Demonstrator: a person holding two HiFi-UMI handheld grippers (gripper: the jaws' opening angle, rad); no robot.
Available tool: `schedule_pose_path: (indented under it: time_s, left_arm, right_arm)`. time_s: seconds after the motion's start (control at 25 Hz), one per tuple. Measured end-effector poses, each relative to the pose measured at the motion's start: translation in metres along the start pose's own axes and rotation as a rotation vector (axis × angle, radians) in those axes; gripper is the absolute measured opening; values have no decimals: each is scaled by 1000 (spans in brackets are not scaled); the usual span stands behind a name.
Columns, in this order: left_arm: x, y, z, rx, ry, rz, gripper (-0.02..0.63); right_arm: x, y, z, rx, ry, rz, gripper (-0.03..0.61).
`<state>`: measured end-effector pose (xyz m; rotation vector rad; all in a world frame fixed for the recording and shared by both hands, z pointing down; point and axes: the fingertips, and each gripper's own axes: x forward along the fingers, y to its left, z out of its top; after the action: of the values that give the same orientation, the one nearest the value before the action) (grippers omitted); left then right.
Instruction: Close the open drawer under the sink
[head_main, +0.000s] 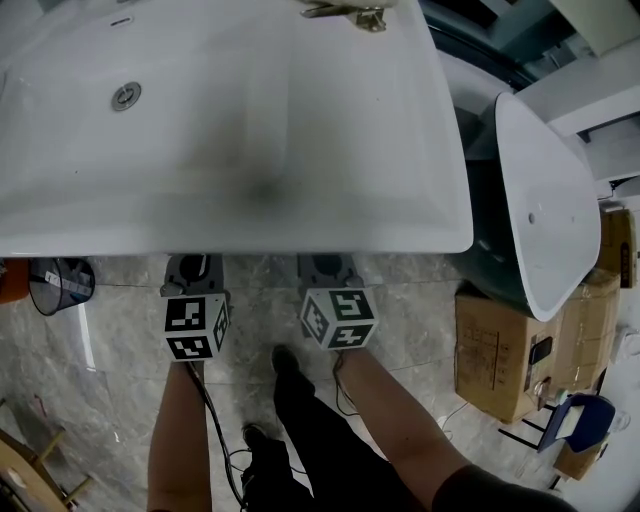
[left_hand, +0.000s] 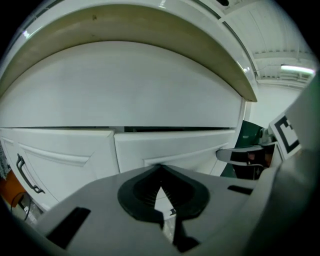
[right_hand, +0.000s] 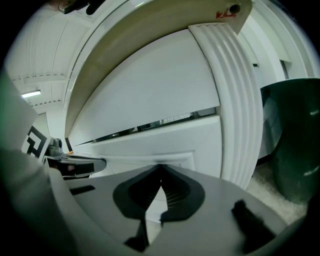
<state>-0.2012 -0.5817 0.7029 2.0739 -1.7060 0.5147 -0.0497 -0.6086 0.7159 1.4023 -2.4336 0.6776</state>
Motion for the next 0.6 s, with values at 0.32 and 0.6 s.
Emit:
schedule_pose_path:
  time_s: [0.32, 0.6]
  left_arm:
    - [-2, -4, -5, 9, -20, 14, 15]
    - [-51, -31, -18, -20, -39, -25, 15]
  right_arm:
    - [-3, 2, -1, -31, -11, -19, 25]
    - [-48, 19, 7, -65, -56, -36, 25]
